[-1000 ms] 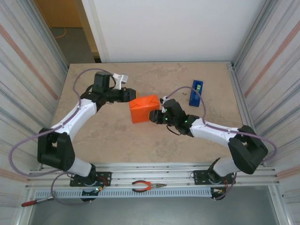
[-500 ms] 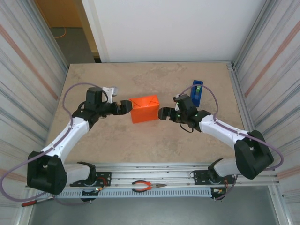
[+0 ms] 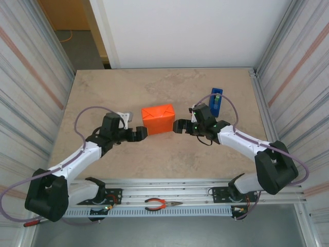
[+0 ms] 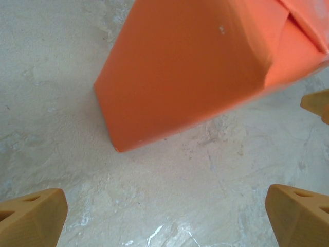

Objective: Wrap the gift box in paper
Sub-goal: Lay the gift box flat at the top-center of the table.

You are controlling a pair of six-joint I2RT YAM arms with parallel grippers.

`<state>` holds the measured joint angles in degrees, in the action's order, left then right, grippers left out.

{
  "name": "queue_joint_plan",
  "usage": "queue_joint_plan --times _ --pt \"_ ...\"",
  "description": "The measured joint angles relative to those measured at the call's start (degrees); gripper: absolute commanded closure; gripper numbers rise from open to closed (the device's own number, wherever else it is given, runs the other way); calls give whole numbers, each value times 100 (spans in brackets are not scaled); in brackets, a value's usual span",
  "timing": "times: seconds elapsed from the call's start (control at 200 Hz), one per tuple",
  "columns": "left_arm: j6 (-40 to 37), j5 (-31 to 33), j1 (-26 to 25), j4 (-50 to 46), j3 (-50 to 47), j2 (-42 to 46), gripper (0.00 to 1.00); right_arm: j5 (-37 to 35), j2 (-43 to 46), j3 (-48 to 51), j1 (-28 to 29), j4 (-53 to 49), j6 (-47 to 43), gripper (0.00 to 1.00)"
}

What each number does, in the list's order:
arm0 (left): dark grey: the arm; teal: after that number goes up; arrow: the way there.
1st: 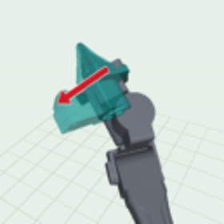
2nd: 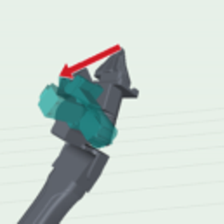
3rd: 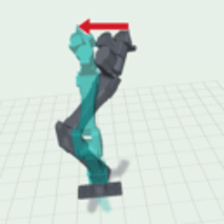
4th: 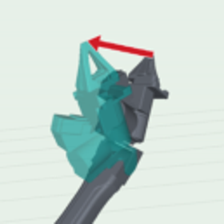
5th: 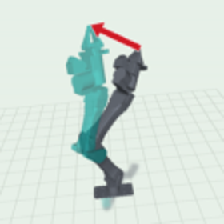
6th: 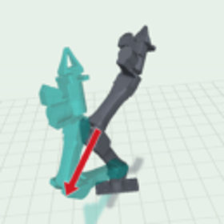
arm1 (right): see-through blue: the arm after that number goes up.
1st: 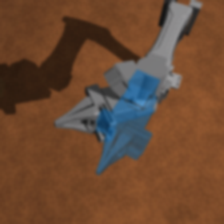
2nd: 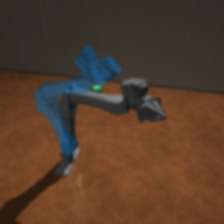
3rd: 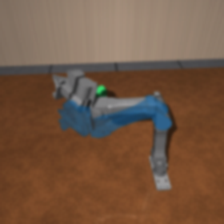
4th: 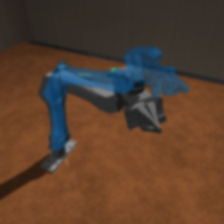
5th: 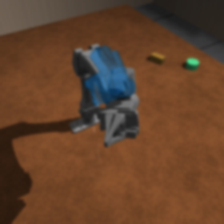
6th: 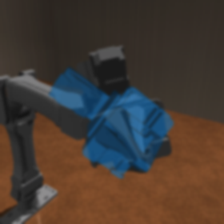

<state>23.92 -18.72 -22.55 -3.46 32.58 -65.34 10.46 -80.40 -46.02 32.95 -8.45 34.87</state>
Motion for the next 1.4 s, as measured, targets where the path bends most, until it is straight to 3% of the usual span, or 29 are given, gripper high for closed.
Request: queue_joint_plan --times 0.251,0.531,0.942,1.117,1.403 --pt "208 286 -120 791 -66 -553 1 61 -407 -46 94 144 2 1" --pt "203 514 -101 1003 356 -1143 1 173 -822 -634 -37 354 26 1" --pt "33 378 544 1069 1937 -2398 1 599 -2081 -2050 -656 568 254 3" --pt "-146 284 787 1003 2282 -2439 1 619 -1982 -1996 -876 560 262 0" --pt "-431 658 1257 793 2133 -1849 1 74 -874 -1443 -1596 118 232 2"
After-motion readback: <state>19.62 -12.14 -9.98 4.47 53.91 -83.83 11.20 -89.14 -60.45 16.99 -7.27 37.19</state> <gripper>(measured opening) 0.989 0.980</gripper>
